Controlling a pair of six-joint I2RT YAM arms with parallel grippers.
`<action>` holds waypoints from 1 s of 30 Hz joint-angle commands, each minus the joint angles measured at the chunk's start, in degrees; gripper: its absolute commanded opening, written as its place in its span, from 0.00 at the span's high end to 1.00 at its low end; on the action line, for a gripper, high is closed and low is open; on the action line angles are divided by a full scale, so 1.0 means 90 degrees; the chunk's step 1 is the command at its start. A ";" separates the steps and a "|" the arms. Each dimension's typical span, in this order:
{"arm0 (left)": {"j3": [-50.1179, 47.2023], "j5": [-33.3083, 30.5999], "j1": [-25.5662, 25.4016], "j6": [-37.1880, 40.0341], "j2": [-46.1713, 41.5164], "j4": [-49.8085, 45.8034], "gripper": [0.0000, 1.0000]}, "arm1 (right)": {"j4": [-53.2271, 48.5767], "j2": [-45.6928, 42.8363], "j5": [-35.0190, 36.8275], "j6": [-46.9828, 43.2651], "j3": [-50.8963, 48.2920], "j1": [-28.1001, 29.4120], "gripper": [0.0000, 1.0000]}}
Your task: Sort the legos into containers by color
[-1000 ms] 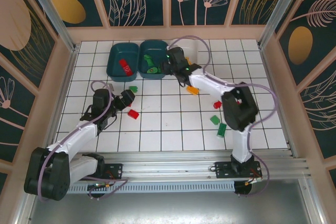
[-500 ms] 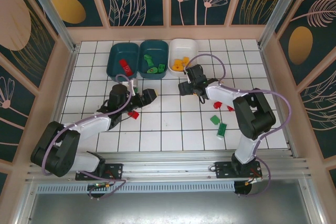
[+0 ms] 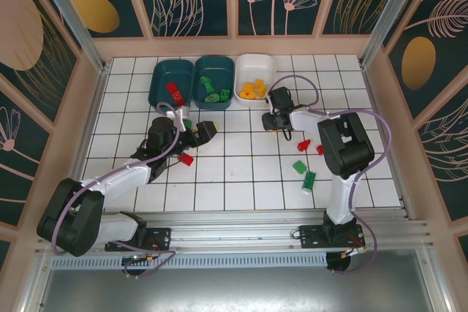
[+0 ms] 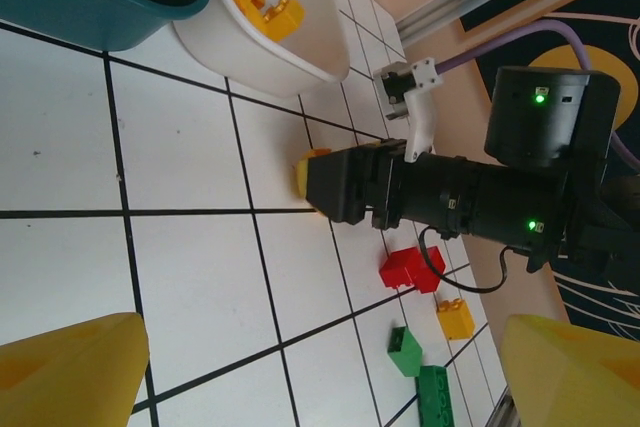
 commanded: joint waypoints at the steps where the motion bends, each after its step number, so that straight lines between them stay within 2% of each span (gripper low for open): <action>1: -0.0007 -0.0109 0.0000 0.0166 0.0027 -0.0104 0.09 | -0.0019 -0.0188 -0.0015 0.0156 -0.0071 -0.0056 0.70; 2: 0.0002 -0.0123 0.0006 0.0182 0.0043 -0.0128 0.09 | 0.0068 -0.0377 0.0066 0.0248 -0.0206 -0.0058 0.75; 5: 0.0100 -0.0417 0.0010 0.0295 0.0067 -0.0435 0.09 | 0.0344 -0.1179 0.0156 0.0493 -0.0617 -0.0054 0.78; 7: 0.0300 -0.1123 0.0016 0.0466 -0.0013 -0.1108 0.07 | 0.0493 -0.1725 0.0108 0.0671 -0.0729 -0.0037 0.78; 9: 0.0481 -0.2186 0.0048 0.0492 -0.0184 -0.1794 0.02 | 0.0681 -0.2083 0.0045 0.0853 -0.0681 0.0009 0.79; 12: 0.0549 -0.3265 0.0105 0.0369 -0.0431 -0.2278 0.02 | 0.0825 -0.1882 -0.0170 0.1049 -0.0244 0.0097 0.78; 15: 0.0588 -0.3845 0.0157 0.0360 -0.0499 -0.2616 0.02 | 0.0756 -0.1046 0.0078 0.1094 0.0570 0.0163 0.77; 18: 0.0552 -0.4029 0.0246 0.0365 -0.0375 -0.2882 0.01 | 0.0721 -0.0163 0.0002 0.1188 0.1453 0.0115 0.76; 22: 0.0395 -0.3772 0.0349 0.0365 -0.0254 -0.2954 0.02 | 0.0423 0.0703 -0.0109 0.1200 0.2642 0.0130 0.72; 23: 0.0324 -0.3697 0.0350 0.0374 -0.0272 -0.2933 0.01 | 0.0347 0.0856 -0.0145 0.1210 0.2898 0.0125 0.69; 26: 0.0165 -0.3558 0.0357 0.0436 -0.0394 -0.2867 0.01 | 0.0078 0.1104 -0.0168 0.1161 0.3421 0.0123 0.47; 30: 0.0118 -0.3438 0.0352 0.0610 -0.0534 -0.2815 0.01 | 0.0239 0.0663 0.0068 0.1198 0.3001 0.0148 0.40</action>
